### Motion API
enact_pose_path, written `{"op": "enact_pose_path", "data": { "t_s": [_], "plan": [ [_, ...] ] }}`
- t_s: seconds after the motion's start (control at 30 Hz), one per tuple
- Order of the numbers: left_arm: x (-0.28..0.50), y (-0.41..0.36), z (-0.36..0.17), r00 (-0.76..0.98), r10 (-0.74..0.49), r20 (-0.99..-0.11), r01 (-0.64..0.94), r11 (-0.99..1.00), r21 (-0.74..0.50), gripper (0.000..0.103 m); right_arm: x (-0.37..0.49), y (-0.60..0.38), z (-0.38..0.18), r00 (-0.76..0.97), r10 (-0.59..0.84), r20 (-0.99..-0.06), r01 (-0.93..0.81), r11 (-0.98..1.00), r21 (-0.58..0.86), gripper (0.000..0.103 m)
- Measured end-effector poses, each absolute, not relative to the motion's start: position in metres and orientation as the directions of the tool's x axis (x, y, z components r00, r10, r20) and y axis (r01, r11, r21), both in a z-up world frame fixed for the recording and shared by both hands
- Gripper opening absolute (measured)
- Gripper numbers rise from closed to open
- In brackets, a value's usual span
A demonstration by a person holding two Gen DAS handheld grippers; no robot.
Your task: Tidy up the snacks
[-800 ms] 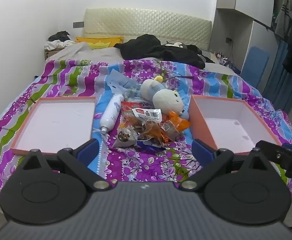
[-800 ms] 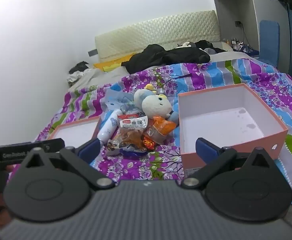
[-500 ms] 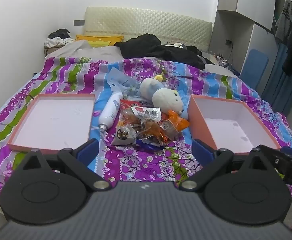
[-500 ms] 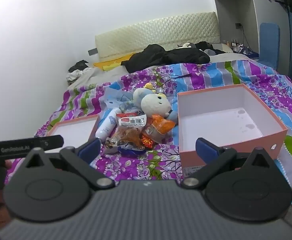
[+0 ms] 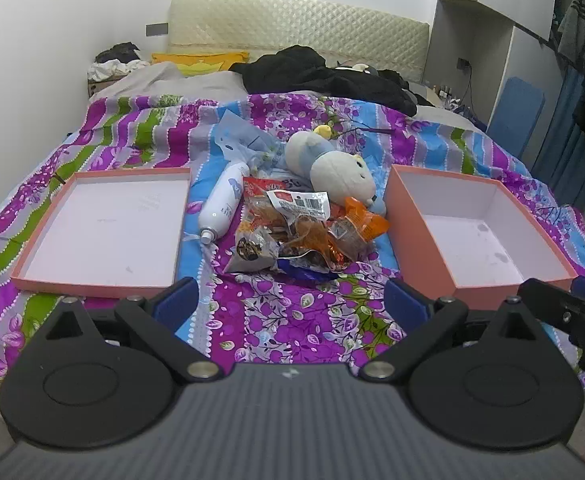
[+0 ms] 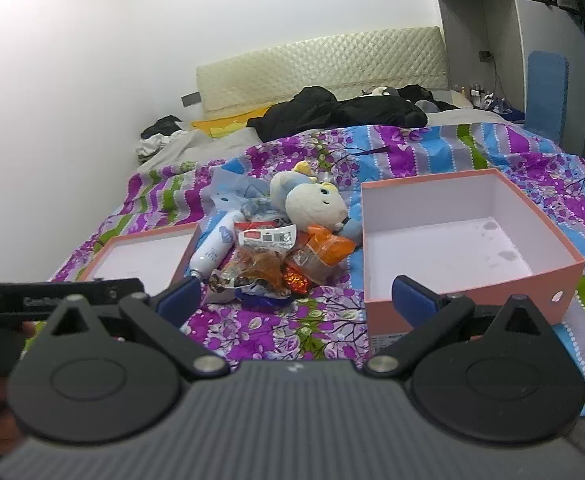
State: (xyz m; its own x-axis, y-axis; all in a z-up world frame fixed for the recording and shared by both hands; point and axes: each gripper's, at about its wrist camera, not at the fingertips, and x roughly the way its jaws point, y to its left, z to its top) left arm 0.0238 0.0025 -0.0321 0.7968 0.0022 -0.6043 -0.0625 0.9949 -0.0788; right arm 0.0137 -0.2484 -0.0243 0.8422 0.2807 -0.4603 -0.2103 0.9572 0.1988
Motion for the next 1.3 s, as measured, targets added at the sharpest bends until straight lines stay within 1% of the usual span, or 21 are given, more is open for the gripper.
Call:
{"op": "enact_pose_path", "data": {
  "t_s": [0.63, 1.3],
  "plan": [
    [0.015, 0.005, -0.024, 0.804, 0.011, -0.594, -0.069, 0.995, -0.074, 0.100, 0.010, -0.244, -0.023, 0.838, 0.286, -0.464, -0.219, 0.956, 0.194, 0.103],
    [0.006, 0.012, -0.028, 0.808, 0.006, -0.589, -0.067, 0.994, -0.081, 0.100, 0.008, -0.236, -0.029, 0.835, 0.278, -0.474, -0.225, 0.960, 0.167, 0.103]
  ]
}}
